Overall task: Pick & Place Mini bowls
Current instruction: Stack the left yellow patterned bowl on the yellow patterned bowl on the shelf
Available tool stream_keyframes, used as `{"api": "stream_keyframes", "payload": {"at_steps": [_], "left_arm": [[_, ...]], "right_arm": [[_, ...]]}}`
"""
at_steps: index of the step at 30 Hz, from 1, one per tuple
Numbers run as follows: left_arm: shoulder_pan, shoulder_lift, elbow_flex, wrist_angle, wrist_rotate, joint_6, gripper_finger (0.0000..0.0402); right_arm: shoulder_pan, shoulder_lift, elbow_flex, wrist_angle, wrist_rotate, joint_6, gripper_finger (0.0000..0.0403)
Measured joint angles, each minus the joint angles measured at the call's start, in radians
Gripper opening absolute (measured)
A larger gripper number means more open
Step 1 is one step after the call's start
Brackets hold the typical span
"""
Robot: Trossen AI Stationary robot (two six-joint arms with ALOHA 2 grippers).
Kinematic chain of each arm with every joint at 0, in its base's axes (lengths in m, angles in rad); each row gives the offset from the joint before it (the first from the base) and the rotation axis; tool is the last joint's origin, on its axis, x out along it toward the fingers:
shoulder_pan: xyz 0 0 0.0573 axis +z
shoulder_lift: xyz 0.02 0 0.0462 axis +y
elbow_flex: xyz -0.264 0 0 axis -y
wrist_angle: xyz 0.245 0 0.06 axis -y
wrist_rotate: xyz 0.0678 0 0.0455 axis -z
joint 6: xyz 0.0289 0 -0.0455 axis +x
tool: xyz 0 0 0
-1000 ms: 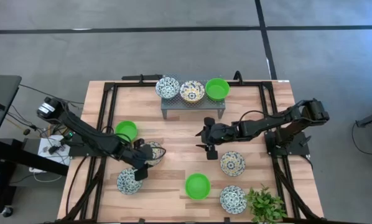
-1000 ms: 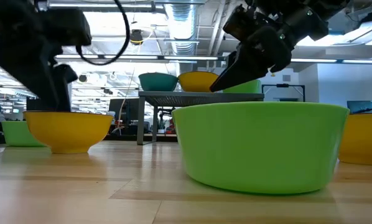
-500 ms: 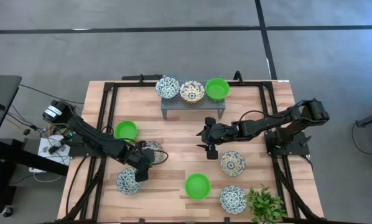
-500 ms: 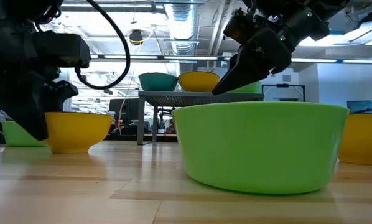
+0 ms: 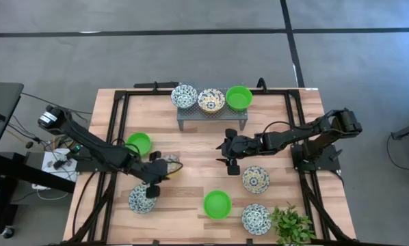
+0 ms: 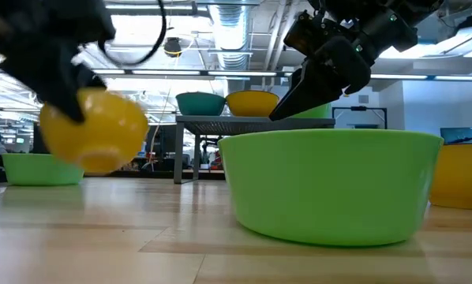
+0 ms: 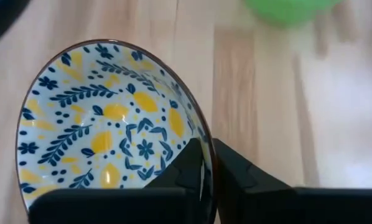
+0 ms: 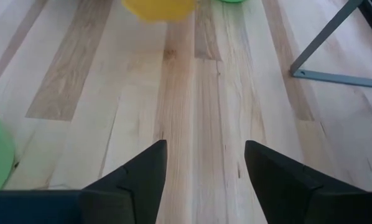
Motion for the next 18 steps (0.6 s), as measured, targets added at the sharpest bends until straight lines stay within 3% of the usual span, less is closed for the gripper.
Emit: {"api": "stream_keyframes", "payload": {"at_steps": [12, 18], "left_arm": [[0.008, -0.088, 0.001, 0.145, -0.114, 0.292, 0.0026], [0.086, -0.088, 0.001, 0.23, -0.138, 0.415, 0.002]], "right_arm": [[0.007, 0.0, 0.0, -0.026, -0.003, 0.079, 0.0197], [0.024, 0.0, 0.0, -0.031, -0.003, 0.131, 0.019]]}}
